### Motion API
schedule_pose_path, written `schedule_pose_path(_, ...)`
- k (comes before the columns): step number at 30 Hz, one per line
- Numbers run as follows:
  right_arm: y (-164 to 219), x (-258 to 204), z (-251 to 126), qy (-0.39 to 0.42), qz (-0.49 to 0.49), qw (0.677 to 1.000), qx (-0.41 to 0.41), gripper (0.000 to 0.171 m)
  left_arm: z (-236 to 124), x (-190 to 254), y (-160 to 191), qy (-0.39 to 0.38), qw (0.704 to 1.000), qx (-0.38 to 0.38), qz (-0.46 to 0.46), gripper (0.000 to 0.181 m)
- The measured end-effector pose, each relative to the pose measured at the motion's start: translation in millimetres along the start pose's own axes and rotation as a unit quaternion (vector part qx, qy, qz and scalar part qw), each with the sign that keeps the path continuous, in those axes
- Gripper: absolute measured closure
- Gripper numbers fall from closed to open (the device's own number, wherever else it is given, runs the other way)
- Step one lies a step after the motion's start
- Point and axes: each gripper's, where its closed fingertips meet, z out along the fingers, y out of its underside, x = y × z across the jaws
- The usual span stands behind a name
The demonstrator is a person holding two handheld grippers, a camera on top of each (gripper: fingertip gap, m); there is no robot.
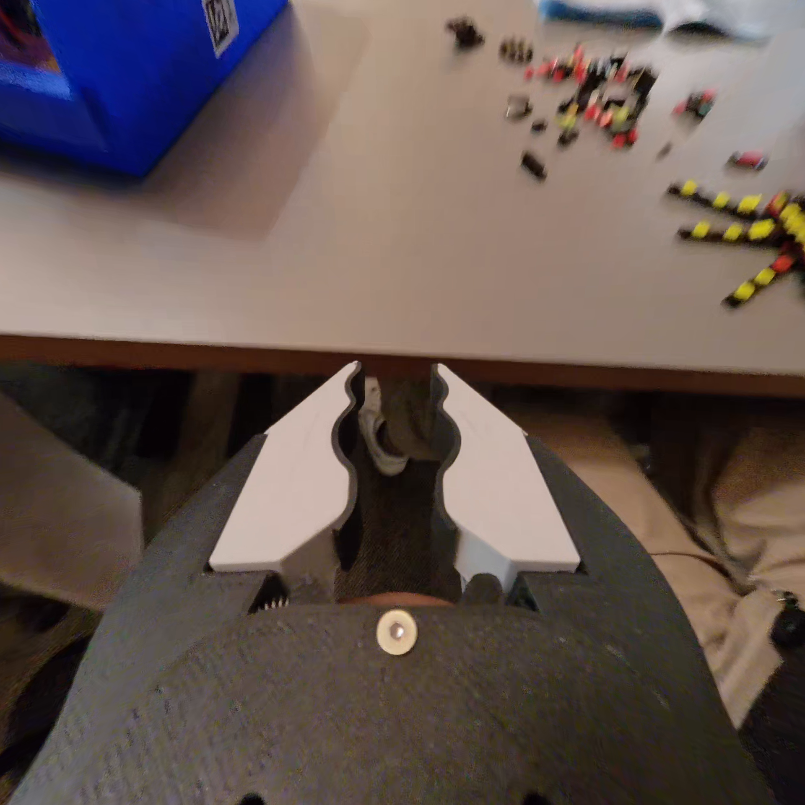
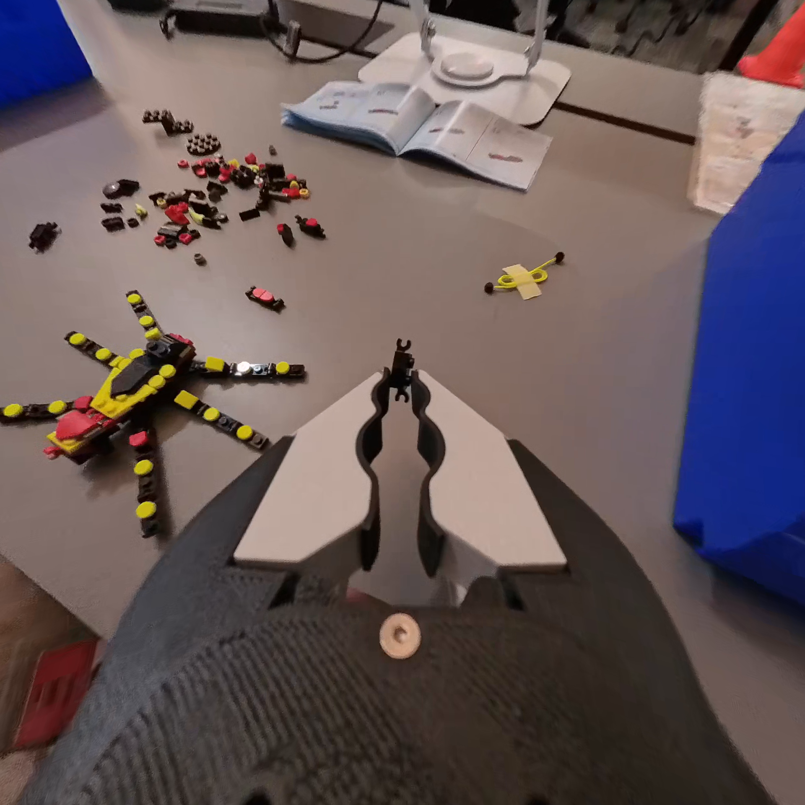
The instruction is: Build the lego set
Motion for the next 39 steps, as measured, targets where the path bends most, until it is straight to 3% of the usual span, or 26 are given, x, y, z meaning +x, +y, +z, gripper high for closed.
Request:
schedule_pose_path(3,-1.6,-1.1,11.9,-0.02,-0.005,1.0,-0.016,0.163,14.7,8.0,-35.2,0.014,0.999,0.049,0.007,0.154)
schedule_pose_path(5,-7.9,-0.5,15.2,-0.027,-0.024,0.999,-0.014,0.164,18.1,14.4,-68.0,0.025,0.993,0.108,0.025,0.166)
schedule_pose_path(9,-15.0,3.7,20.6,-0.028,-0.058,0.998,-0.012,0.163,12.9,51.2,-125.0,0.138,0.963,0.232,0.015,0.175)
schedule_pose_path(13,-13.5,-2.8,18.6,-0.046,0.004,0.999,0.004,0.163,32.7,67.2,-135.4,0.185,0.958,0.217,0.024,0.173)
schedule_pose_path(17,-49.1,12.5,-8.8,-0.014,0.15,0.973,0.175,0.164,47.0,79.6,-156.2,0.158,0.953,0.247,0.072,0.181)
schedule_pose_path(18,-52.1,14.9,-13.3,-0.021,0.172,0.964,0.204,0.164,49.6,90.7,-165.2,0.168,0.95,0.256,0.067,0.181)
schedule_pose_path(21,-41.9,25.9,-10.5,-0.028,0.189,0.963,0.19,0.164,62.8,146.6,-188.0,0.256,0.933,0.247,0.049,0.174)
schedule_pose_path(25,-41.0,29.0,-0.5,-0.012,0.141,0.977,0.161,0.164,92.4,205.9,-195.6,0.334,0.922,0.197,-0.012,0.168)
schedule_pose_path(29,-45.9,-3.4,2.8,-0.056,0.079,0.987,0.13,0.163,119.9,214.9,-186.1,0.262,0.946,0.189,0.035,0.17)
schedule_pose_path(32,-59.7,-29.1,-6.3,-0.134,0.012,0.97,0.204,0.164,137.1,212.7,-167.4,0.233,0.961,0.139,0.048,0.17)
schedule_pose_path(39,-52.6,2.2,-15.0,-0.159,0.143,0.948,0.235,0.164,121.8,213.6,-164.4,0.284,0.947,0.142,0.036,0.167)
